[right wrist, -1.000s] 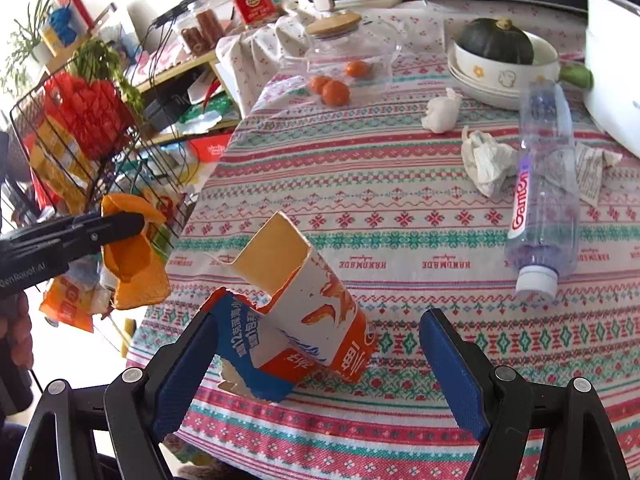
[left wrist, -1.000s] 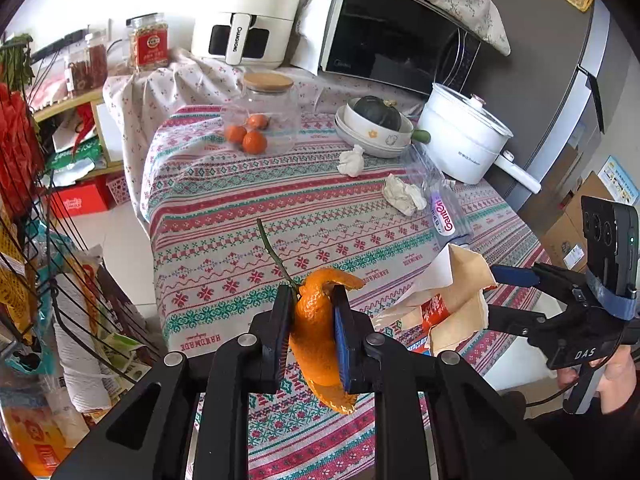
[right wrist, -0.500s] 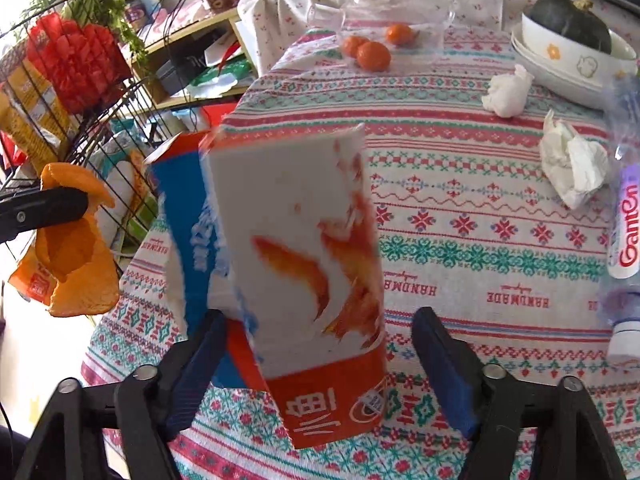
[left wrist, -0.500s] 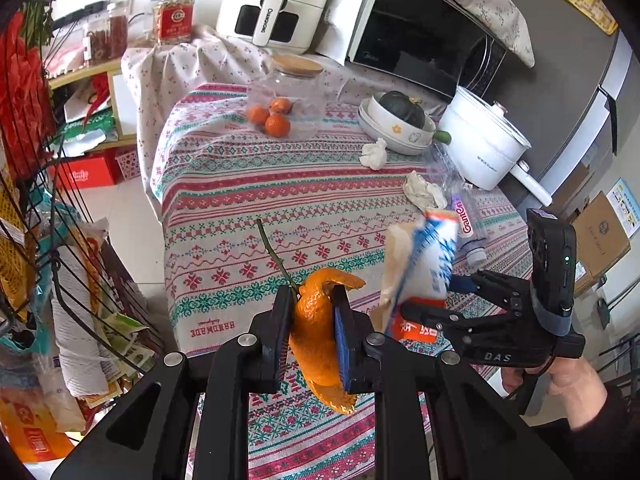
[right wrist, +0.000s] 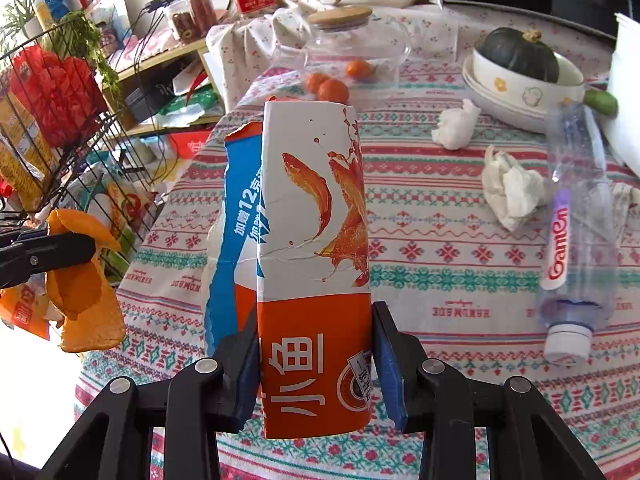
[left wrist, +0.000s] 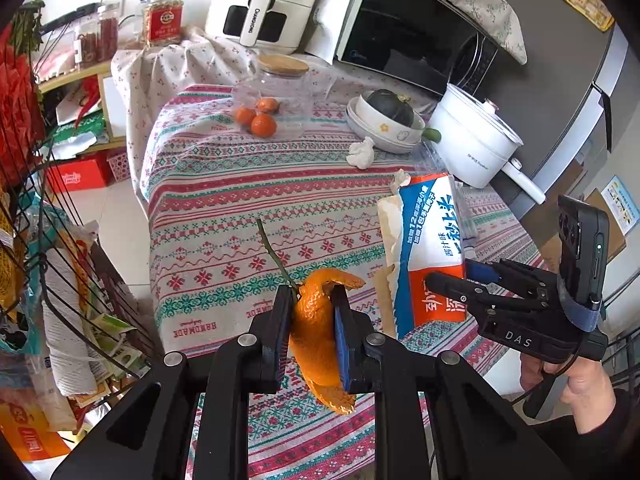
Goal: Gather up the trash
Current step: 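Carry the orange peel and milk carton over the white bin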
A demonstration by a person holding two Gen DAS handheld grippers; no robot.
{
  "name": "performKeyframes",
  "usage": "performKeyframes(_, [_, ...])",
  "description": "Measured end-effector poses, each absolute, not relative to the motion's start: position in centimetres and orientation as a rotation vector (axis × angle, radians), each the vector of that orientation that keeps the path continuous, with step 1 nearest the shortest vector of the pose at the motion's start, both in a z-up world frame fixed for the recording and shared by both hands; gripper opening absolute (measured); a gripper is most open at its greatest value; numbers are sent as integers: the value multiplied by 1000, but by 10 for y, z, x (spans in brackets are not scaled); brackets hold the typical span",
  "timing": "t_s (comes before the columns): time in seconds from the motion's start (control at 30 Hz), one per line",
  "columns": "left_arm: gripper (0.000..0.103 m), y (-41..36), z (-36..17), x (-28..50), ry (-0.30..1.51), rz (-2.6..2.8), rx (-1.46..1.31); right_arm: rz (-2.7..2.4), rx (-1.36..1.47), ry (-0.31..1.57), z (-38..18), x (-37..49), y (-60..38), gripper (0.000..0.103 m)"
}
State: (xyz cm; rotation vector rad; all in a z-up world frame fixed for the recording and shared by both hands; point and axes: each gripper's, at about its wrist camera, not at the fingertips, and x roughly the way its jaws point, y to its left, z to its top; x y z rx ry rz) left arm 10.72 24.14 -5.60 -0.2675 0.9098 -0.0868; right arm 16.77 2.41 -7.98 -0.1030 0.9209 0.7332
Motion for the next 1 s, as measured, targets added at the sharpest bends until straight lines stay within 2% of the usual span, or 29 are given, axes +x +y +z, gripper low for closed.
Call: performKeyframes(1.0, [21, 30, -49, 139, 927, -408, -77, 306, -29, 924, -21, 138, -208, 44])
